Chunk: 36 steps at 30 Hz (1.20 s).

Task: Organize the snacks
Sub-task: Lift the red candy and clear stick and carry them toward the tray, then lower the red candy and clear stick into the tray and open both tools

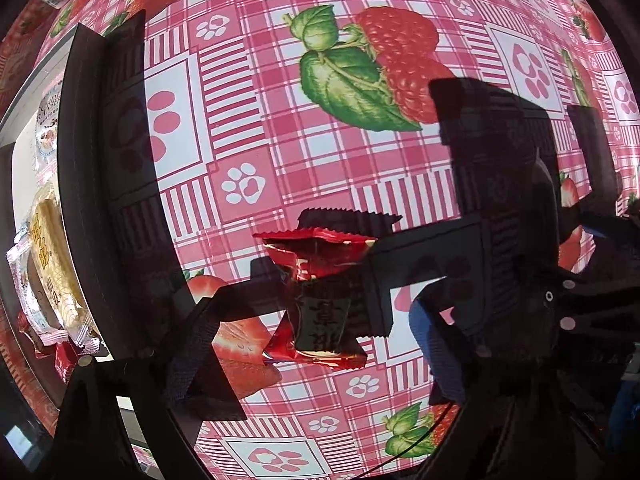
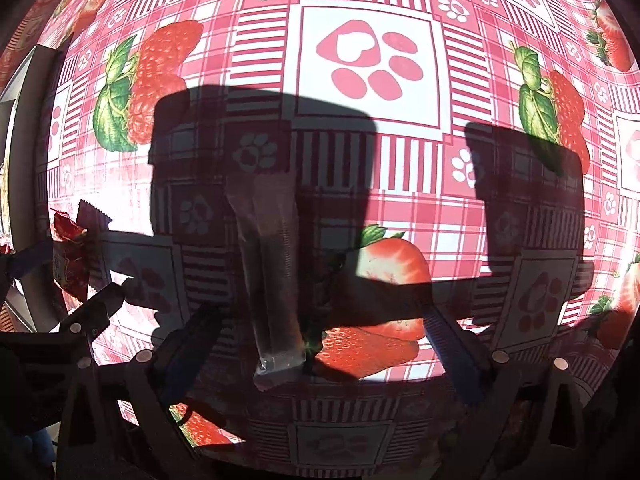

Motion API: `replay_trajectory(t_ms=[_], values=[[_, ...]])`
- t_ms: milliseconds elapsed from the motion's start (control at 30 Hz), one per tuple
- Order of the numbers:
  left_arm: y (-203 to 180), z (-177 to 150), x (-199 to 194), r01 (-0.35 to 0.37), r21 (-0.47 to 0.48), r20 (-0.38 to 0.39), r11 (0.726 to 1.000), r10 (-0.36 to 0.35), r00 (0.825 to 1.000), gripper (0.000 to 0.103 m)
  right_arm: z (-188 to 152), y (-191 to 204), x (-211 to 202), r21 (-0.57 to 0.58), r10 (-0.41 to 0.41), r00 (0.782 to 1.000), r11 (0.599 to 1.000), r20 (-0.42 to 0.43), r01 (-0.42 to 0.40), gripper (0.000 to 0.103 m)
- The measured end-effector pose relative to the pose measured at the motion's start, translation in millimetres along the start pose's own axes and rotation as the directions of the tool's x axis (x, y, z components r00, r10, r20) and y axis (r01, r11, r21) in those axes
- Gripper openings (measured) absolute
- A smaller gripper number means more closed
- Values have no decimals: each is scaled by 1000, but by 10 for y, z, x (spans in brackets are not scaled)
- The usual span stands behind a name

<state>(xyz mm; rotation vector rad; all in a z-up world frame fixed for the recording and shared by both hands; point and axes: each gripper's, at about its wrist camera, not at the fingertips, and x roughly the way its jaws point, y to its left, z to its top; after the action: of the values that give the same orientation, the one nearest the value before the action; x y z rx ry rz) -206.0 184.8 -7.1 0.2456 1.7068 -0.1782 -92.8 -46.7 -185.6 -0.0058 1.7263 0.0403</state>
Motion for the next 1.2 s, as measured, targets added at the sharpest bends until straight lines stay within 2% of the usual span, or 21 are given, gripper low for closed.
replay_trajectory(t_ms=[33,100,200,333,367,433,467,500,533,567,600,667,767,867,1033,1167,1200], values=[[4,7,16,-15,-4,3,1000,15,1000,103,26,-17,36,2,-3,1000,1000,-2,3,101],[25,29,25,10,-31,-2,999,-10,1000,103,38,-28,58,-1,-4,1000,1000,2,4,103],[16,38,30,8,-36,-4,999,-8,1000,103,47,-87,89,15,2,1000,1000,3,-2,103],[4,44,21,6,-37,-1,999,-6,1000,102,142,-103,144,13,-7,999,1000,-42,7,103],[-7,37,7,5,-32,2,999,-5,1000,101,150,-87,127,5,-9,999,1000,-33,9,98],[-34,18,-65,3,-17,17,1000,-3,1000,86,127,-29,46,-24,-13,1000,1000,-4,13,81],[-54,44,-125,2,-8,26,1000,-1,1000,80,116,3,-6,-42,-12,1000,999,11,13,60],[-70,40,-171,1,2,35,1000,-1,999,62,111,26,-37,-56,1,1000,998,18,0,30],[-78,44,-207,3,9,41,1000,-3,999,40,113,32,-36,-55,22,1000,998,10,-22,16],[-79,51,-229,14,12,42,1000,-15,999,29,113,33,-31,-51,29,1000,998,11,-28,16],[-64,64,-253,39,7,42,999,-39,998,26,114,35,-34,-53,21,1000,998,21,-20,16],[-19,60,-309,67,-2,59,998,-67,996,25,132,51,-93,-55,33,998,998,45,-30,16],[98,26,-505,103,-17,116,995,-101,988,25,219,134,-312,-77,142,986,988,90,-135,16],[301,-7,-765,124,-53,184,991,-112,976,25,375,349,-573,-149,192,972,974,136,-171,16],[836,-161,-1139,122,-170,278,978,-71,958,25,609,974,-978,-255,278,947,939,161,-233,16],[1288,-320,-1202,98,-270,298,958,-14,955,29,652,1670,-1087,-326,336,932,904,138,-278,16],[1399,-362,-1210,94,-290,302,952,-2,953,33,685,1798,-1091,-339,346,930,896,128,-287,16]])
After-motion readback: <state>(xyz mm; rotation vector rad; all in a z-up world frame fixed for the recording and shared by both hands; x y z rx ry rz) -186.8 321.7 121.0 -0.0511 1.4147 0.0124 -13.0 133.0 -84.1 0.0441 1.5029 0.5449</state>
